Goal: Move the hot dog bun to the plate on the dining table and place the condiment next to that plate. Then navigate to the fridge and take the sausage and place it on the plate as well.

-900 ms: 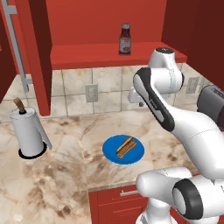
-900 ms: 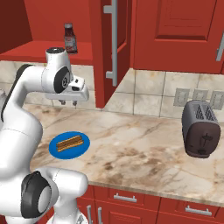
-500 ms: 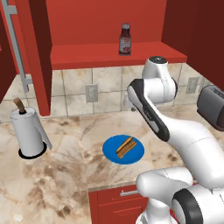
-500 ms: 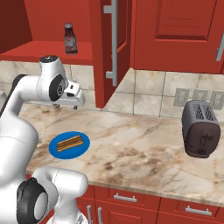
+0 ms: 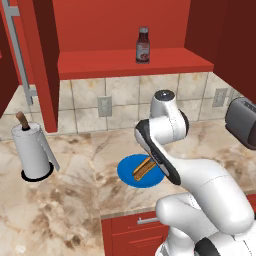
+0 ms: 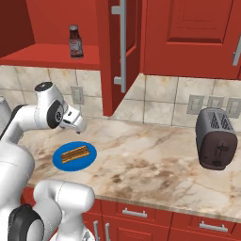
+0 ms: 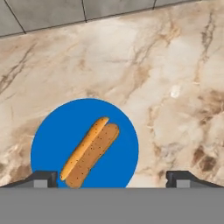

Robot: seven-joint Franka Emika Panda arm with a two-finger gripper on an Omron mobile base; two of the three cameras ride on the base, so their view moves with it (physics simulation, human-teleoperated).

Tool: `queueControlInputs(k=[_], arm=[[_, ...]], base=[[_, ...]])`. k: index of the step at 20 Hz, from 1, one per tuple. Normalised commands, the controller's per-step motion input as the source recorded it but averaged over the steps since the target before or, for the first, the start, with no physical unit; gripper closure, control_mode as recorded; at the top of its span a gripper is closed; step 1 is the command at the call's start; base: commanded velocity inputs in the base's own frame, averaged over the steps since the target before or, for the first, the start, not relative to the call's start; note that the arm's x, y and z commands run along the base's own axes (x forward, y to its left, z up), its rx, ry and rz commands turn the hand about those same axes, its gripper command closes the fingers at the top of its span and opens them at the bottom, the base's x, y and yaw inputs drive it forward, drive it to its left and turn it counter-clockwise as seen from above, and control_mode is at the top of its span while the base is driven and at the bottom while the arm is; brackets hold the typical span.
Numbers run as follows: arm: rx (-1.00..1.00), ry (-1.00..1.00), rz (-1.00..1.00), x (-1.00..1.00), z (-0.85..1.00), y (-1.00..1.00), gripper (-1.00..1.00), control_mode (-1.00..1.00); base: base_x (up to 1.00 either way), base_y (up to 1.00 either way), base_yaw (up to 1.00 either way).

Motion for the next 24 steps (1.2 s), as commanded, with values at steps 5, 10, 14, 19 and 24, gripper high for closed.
queueControlInputs(k=[5,10,14,19,24], arm=[[0.09,0.03,-0.22,0.09,-0.48,0.02,-1.0,-1.0],[0.13,0.04,-0.17,0.04,-0.52,0.12,-1.0,-1.0],[0.1,0.06,-0.15,0.14,-0.52,0.19,-1.0,-1.0],[0.06,0.05,-0.11,0.26,-0.4,0.08,-1.0,-1.0],[0.03,0.05,-0.08,0.32,-0.33,0.0,-1.0,-1.0]], base=[[0.0,0.0,0.0],[0.0,0.0,0.0],[0.0,0.0,0.0],[0.0,0.0,0.0],[0.0,0.0,0.0]])
